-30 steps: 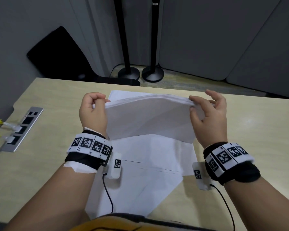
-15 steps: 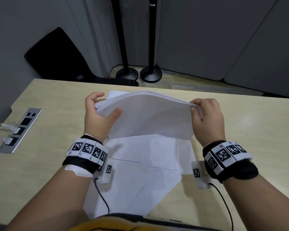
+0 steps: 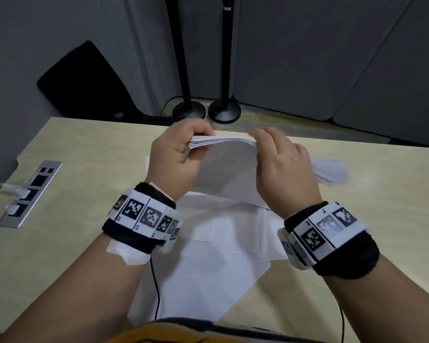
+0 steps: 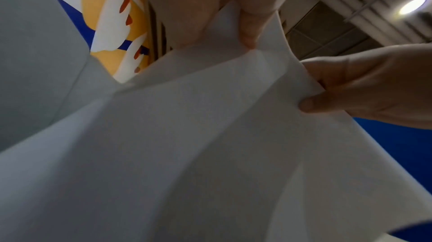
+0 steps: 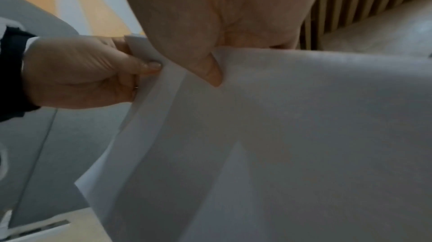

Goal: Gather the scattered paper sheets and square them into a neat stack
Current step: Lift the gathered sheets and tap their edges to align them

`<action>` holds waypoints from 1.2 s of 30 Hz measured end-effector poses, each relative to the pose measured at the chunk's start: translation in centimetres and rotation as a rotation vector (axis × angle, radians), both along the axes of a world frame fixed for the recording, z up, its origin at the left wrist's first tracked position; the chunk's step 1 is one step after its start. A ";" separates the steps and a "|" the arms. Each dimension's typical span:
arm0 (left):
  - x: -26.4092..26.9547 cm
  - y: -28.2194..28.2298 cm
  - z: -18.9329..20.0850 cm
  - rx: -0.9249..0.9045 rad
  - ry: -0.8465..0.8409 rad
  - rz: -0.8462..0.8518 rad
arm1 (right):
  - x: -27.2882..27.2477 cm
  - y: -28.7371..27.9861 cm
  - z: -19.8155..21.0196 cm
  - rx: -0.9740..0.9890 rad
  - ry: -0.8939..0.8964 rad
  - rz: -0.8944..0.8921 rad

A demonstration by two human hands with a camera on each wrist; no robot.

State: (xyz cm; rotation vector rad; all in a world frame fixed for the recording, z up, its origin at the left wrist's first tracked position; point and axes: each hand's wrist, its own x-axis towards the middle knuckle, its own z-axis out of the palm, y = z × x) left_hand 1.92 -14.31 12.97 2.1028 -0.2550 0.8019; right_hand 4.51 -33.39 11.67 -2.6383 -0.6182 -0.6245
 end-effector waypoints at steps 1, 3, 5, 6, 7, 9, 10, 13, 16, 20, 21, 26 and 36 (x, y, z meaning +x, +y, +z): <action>0.1 -0.3 0.2 -0.002 -0.007 0.001 | 0.1 0.1 0.2 0.005 -0.001 0.004; 0.2 -0.5 0.5 -0.056 0.001 0.028 | 0.4 0.0 0.5 -0.003 0.000 0.005; 0.3 -0.2 0.3 -0.134 0.062 0.072 | 0.4 -0.2 0.6 0.014 -0.014 -0.005; 0.5 0.1 0.1 -0.168 0.115 0.092 | 0.4 -0.3 0.8 0.044 -0.027 -0.010; 0.6 0.4 -0.2 -0.189 0.170 0.105 | 0.3 -0.4 1.1 0.088 -0.040 -0.015; 0.6 1.3 -1.1 -0.205 0.253 0.139 | 0.3 -0.8 1.5 0.197 -0.042 -0.020; 0.5 1.8 -1.5 -0.219 0.286 0.171 | 0.2 -0.9 1.7 0.256 -0.028 -0.020; 0.5 3.4 -2.7 -0.385 0.342 0.278 | 0.0 -1.4 2.3 0.425 -0.007 0.002; 0.3 4.2 -3.3 -0.701 0.350 0.200 | -0.1 -1.5 2.6 0.575 0.024 0.029; 0.3 2.9 -2.9 -0.763 0.409 0.027 | -0.1 -1.2 2.5 0.763 0.144 0.035; 0.3 2.5 -2.7 -0.760 0.409 -0.005 | -0.1 -1.0 2.3 0.809 0.180 0.041; 0.6 2.1 -1.7 -0.784 0.245 -0.065 | -0.5 -0.9 1.2 0.958 0.291 0.059; -0.3 1.0 -2.9 -0.620 0.254 0.039 | -0.4 -1.0 0.0 0.951 0.416 0.034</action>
